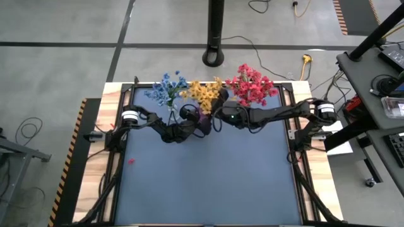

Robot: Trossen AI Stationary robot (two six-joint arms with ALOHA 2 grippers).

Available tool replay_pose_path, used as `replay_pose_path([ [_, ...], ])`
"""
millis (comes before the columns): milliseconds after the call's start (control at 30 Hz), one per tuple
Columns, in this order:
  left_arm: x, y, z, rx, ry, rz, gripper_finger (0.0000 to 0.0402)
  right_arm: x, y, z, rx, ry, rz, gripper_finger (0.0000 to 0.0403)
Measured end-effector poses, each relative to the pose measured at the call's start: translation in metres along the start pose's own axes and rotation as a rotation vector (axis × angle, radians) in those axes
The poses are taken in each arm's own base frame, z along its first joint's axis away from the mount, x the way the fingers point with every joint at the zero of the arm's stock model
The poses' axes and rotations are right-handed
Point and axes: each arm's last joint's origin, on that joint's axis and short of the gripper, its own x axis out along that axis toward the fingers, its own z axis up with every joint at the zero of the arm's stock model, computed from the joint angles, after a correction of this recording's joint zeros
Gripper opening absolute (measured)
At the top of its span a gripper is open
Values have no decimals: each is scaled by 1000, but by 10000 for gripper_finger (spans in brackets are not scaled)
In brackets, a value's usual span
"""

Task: Sort flowers into vase by color
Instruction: Put the yellow flowers into the violet vase

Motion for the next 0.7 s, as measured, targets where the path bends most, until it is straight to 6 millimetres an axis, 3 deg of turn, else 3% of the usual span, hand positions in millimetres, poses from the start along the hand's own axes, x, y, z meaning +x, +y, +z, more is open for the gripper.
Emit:
replay_pose_path([
  [233,0,0,-1,6,2,1,279,4,-8,-6,13,45,13,21],
  [700,-1,1,-1,6,4,1,279,18,-4,-24,-27,82,48,21],
])
